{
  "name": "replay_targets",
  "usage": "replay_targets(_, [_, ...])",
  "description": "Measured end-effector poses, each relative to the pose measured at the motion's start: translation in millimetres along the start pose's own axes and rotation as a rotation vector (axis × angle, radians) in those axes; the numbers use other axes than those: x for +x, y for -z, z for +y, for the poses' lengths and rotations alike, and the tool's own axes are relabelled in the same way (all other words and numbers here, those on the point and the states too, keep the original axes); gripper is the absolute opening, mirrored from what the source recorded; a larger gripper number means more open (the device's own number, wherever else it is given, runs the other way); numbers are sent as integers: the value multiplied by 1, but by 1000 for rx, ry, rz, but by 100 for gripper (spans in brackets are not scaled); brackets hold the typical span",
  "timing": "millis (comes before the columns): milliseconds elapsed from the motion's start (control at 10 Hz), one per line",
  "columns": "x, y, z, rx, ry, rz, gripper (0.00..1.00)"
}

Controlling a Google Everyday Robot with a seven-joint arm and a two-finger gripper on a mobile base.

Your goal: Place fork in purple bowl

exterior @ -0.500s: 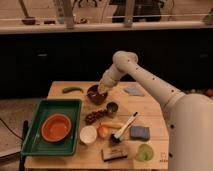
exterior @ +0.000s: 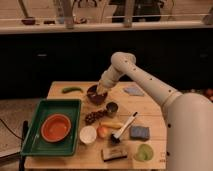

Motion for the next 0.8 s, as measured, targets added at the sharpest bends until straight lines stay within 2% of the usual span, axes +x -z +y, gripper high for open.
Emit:
replay_targets(300, [9, -4, -7, -18, -40, 39, 0])
replay_targets(800, [21, -14, -20, -32, -77, 51, 0])
